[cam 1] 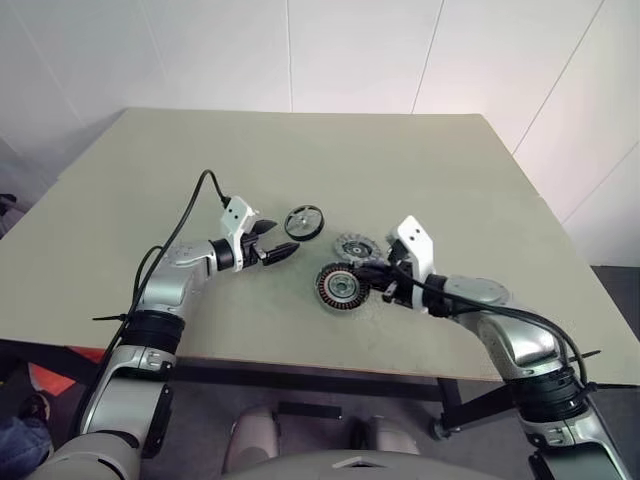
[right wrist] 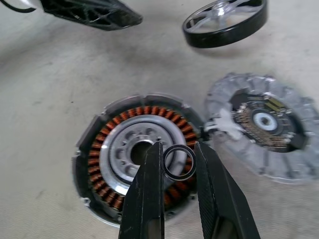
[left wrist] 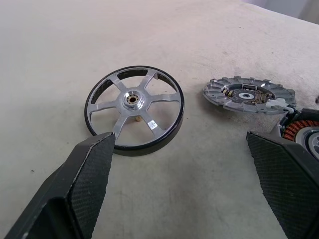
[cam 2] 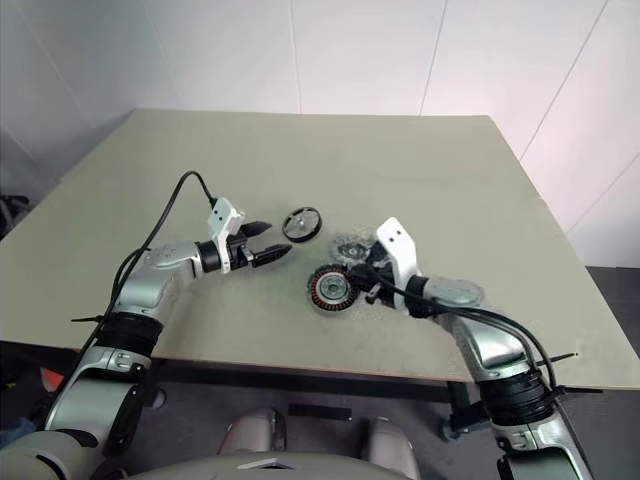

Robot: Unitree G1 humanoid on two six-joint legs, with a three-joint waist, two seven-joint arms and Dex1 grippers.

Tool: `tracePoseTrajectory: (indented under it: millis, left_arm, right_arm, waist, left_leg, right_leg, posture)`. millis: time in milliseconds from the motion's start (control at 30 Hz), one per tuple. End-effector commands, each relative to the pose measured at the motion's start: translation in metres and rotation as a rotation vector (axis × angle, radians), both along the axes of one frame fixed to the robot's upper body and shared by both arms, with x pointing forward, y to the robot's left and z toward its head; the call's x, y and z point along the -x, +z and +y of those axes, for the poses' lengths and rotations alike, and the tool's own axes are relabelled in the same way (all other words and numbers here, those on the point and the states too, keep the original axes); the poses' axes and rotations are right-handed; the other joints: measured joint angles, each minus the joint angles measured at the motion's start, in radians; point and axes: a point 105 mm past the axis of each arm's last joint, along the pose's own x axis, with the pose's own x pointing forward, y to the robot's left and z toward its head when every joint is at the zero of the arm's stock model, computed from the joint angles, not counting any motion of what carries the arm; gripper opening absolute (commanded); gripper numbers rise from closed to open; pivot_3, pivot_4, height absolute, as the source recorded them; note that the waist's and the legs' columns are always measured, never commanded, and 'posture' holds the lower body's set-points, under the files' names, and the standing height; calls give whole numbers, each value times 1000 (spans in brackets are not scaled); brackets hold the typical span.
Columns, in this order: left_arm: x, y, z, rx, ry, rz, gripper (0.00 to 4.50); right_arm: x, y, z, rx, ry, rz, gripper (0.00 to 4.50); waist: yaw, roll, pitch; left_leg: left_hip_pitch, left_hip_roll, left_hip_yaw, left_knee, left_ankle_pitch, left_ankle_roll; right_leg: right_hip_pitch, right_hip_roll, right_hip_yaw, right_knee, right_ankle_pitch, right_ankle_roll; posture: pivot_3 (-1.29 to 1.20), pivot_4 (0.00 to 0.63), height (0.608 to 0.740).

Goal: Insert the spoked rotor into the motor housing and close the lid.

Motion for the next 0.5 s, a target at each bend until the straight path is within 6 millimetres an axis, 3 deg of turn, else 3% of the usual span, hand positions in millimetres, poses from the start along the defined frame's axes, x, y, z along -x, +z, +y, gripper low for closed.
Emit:
tracePoseTrajectory:
  millis: [33,500]
  left_arm:
    - [0,10,3,-5,-2,-38,4482]
    - [6,8,14,-24,18,-23,4482]
  right_arm:
    - [1,12,5,-16,16,-38,556]
    - [9,5,20,-49,34,12,556]
  waist:
    - [0,0,0]
    - [-1,0,0]
  left_leg:
    - [0,0,0,0,0,0]
    - [0,0,0,0,0,0]
  right_leg:
    - [0,0,0,0,0,0]
    - [0,0,0,0,0,0]
  posture:
    - [0,0,740]
    - [0,0,740]
